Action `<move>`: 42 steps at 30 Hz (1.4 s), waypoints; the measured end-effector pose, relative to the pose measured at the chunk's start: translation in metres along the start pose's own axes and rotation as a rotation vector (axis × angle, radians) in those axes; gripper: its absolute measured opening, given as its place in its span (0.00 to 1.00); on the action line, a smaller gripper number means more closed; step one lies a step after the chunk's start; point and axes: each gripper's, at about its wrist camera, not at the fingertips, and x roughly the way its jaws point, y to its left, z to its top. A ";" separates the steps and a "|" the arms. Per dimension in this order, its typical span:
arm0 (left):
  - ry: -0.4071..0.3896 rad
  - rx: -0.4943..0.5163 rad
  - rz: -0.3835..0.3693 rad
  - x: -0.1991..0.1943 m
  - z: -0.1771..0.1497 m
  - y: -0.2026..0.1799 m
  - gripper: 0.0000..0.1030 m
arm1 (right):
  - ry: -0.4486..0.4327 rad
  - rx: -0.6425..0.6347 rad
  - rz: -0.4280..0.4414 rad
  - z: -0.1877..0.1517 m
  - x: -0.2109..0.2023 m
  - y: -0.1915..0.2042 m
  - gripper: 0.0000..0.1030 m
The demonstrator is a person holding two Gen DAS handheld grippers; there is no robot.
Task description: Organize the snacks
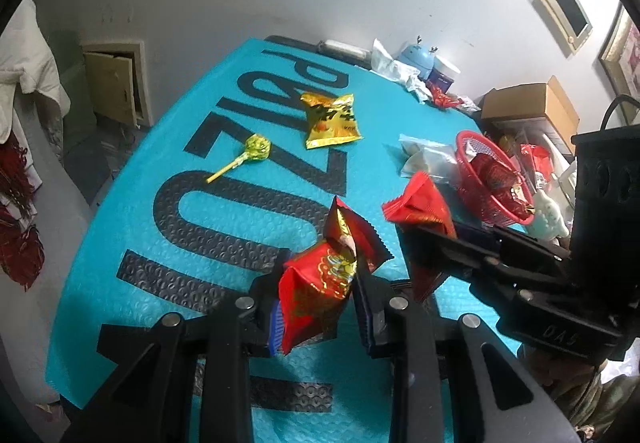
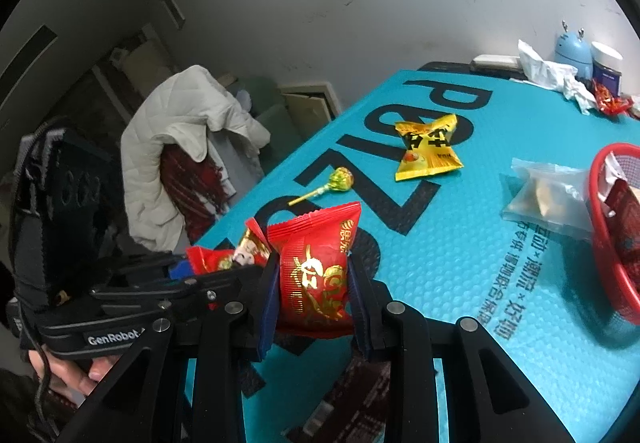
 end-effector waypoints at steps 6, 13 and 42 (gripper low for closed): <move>-0.010 0.037 -0.037 -0.004 -0.001 -0.018 0.27 | -0.031 -0.003 -0.033 -0.007 -0.024 0.001 0.30; -0.011 0.102 -0.096 -0.005 -0.002 -0.046 0.27 | -0.065 0.013 -0.085 -0.020 -0.054 -0.002 0.30; -0.037 0.396 -0.336 0.006 0.027 -0.193 0.27 | -0.247 0.199 -0.357 -0.050 -0.174 -0.067 0.30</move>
